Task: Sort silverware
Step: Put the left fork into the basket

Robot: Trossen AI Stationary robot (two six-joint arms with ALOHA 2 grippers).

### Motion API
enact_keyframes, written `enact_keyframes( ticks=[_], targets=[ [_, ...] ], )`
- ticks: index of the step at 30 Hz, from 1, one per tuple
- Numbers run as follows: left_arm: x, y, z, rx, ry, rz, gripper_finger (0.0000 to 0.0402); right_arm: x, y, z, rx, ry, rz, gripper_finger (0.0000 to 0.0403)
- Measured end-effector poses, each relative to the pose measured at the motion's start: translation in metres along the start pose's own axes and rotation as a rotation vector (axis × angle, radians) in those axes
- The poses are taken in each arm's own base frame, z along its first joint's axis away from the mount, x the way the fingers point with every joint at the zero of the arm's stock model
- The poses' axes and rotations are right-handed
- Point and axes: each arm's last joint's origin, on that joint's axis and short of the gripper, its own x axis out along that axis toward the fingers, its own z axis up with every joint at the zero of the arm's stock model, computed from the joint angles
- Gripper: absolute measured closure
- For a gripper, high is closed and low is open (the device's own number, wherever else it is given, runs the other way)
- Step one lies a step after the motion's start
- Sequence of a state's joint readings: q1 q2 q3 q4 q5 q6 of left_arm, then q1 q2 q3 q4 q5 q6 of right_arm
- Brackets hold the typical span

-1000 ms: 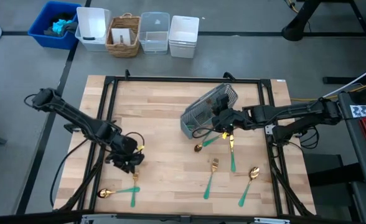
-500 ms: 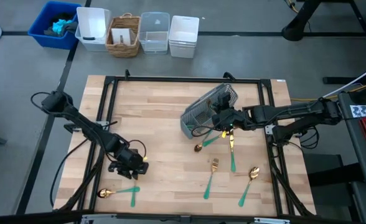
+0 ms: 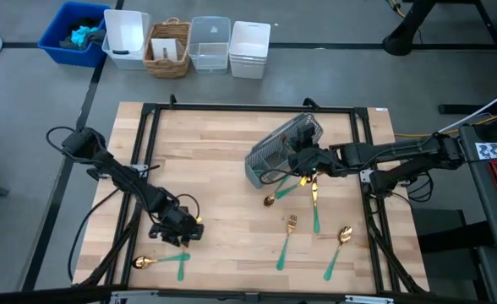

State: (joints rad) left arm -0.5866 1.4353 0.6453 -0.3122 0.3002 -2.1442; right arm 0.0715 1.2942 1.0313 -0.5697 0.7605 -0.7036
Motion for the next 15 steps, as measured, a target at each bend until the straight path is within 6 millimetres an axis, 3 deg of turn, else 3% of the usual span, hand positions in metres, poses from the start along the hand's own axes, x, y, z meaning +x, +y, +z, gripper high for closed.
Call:
enact_keyframes(
  ticks=[15],
  targets=[
    [0.0015,0.0045,-0.0015,-0.058,-0.057,0.001,0.027,-0.0001,-0.0009,-0.001,-0.002,0.029,-0.032,0.0292]
  ],
)
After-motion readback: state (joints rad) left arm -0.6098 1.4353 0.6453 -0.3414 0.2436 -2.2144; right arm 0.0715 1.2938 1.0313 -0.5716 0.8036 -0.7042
